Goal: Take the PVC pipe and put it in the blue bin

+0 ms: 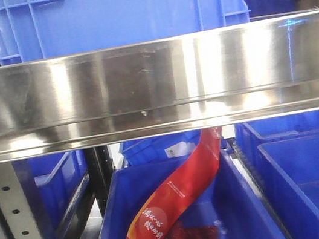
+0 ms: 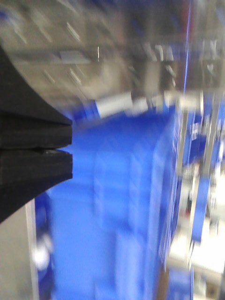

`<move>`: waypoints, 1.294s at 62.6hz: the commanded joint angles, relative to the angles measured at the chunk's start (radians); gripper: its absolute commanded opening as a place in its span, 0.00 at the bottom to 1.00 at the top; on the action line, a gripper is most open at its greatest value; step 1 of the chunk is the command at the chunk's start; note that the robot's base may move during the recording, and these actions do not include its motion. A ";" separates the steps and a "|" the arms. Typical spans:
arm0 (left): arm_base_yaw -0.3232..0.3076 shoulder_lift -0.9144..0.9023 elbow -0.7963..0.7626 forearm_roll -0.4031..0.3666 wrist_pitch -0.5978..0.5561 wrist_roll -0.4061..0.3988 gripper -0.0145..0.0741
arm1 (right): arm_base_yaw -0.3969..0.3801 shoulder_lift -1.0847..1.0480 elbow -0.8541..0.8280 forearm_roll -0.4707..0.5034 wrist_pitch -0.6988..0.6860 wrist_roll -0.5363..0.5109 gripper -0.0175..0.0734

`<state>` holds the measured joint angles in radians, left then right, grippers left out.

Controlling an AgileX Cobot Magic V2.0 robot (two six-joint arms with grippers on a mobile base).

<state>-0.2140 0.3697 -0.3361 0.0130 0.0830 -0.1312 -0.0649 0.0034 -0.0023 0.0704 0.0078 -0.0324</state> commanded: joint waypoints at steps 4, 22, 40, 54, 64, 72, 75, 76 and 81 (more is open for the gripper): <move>0.087 -0.158 0.168 0.005 -0.027 0.028 0.04 | -0.003 -0.003 0.002 -0.005 -0.015 0.001 0.01; 0.203 -0.370 0.336 0.000 -0.049 0.028 0.04 | -0.003 -0.003 0.002 -0.005 -0.015 0.001 0.01; 0.208 -0.370 0.336 0.002 -0.056 0.033 0.04 | -0.003 -0.003 0.002 -0.005 -0.015 0.001 0.01; 0.187 -0.370 0.336 0.002 -0.064 0.113 0.04 | -0.003 -0.003 0.002 -0.005 -0.015 0.001 0.01; 0.187 -0.370 0.336 0.002 -0.064 0.113 0.04 | -0.003 -0.003 0.002 -0.005 -0.015 0.001 0.01; 0.187 -0.370 0.336 0.002 -0.064 0.113 0.04 | -0.003 -0.003 0.002 -0.005 -0.015 0.001 0.01; 0.187 -0.370 0.336 0.002 -0.064 0.113 0.04 | -0.003 -0.003 0.002 -0.005 -0.015 0.001 0.01; 0.187 -0.370 0.336 0.002 -0.064 0.113 0.04 | -0.003 -0.003 0.002 -0.005 -0.015 0.001 0.01; 0.187 -0.370 0.336 0.002 -0.064 0.113 0.04 | -0.003 -0.003 0.002 -0.005 -0.015 0.001 0.01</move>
<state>-0.0220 0.0052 0.0012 0.0146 0.0403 -0.0221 -0.0649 0.0034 0.0000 0.0704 0.0098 -0.0308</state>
